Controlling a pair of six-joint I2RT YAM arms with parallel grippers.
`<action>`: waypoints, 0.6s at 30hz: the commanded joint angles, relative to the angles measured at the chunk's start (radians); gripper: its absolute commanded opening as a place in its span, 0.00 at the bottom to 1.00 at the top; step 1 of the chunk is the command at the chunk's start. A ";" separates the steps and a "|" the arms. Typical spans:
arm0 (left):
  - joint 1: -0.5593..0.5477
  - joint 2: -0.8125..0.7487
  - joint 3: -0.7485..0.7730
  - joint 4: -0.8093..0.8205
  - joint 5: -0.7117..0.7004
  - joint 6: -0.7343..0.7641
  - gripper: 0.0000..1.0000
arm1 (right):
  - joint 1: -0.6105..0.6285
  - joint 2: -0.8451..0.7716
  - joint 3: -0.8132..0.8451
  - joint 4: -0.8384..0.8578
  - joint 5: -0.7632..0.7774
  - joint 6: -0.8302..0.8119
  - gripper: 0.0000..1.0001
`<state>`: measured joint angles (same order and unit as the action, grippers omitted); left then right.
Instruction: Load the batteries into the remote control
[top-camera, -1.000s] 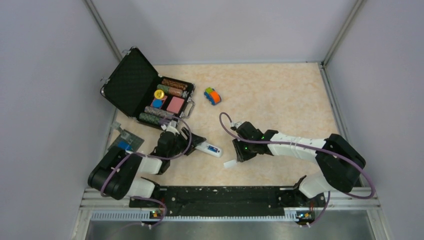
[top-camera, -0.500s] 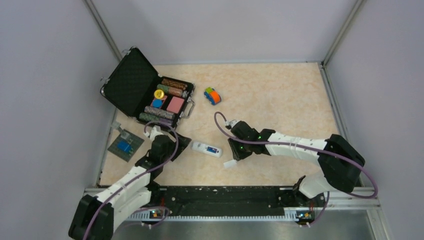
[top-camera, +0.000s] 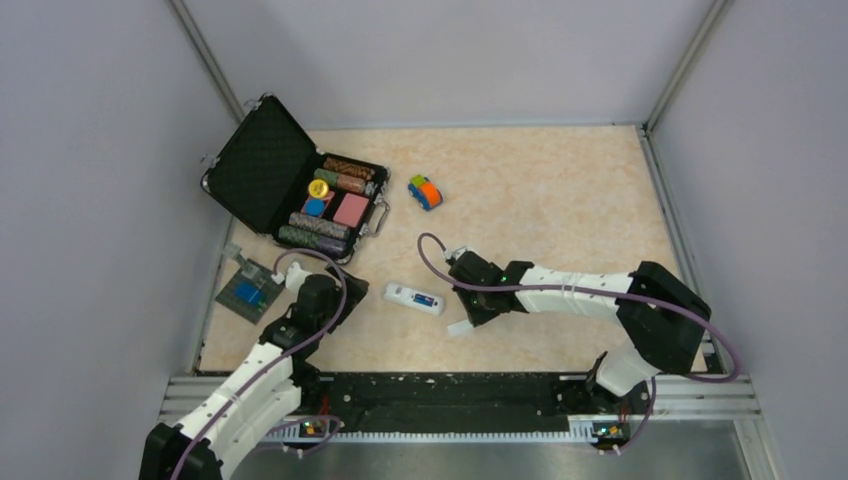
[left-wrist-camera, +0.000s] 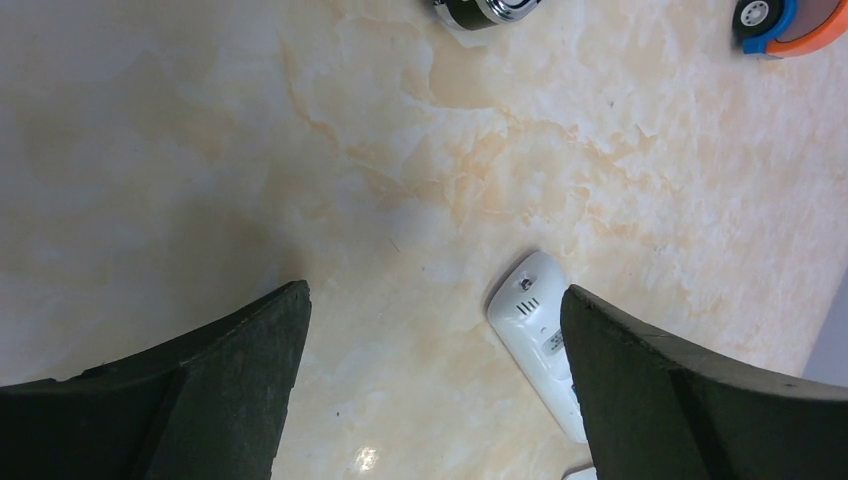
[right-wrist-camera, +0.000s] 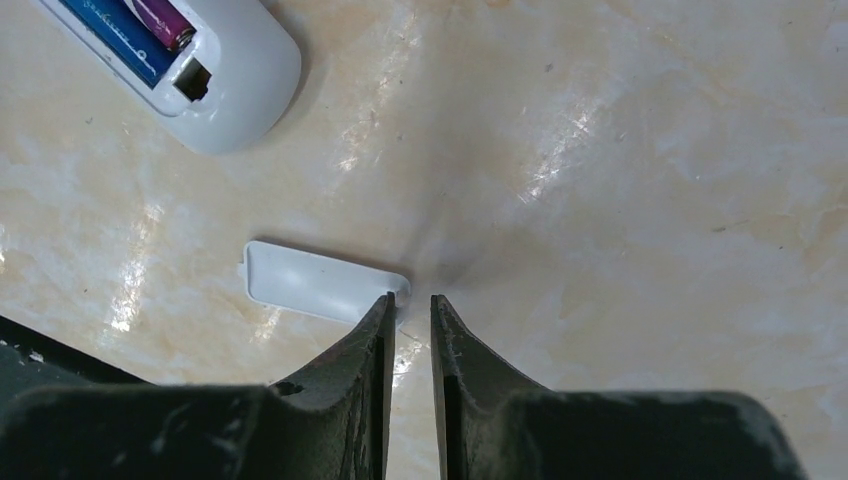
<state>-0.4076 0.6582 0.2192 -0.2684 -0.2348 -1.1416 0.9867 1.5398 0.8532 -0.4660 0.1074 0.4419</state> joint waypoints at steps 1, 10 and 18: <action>-0.002 -0.005 0.051 -0.039 -0.043 0.031 0.99 | 0.017 0.019 0.049 -0.012 0.030 0.021 0.19; -0.002 -0.008 0.051 -0.009 -0.052 0.044 0.99 | 0.036 0.051 0.053 -0.014 0.023 0.025 0.20; -0.002 -0.045 0.052 0.005 -0.051 0.072 0.95 | 0.040 0.057 0.056 -0.017 0.049 0.031 0.04</action>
<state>-0.4076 0.6426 0.2340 -0.2993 -0.2642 -1.1042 1.0138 1.5837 0.8726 -0.4805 0.1200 0.4606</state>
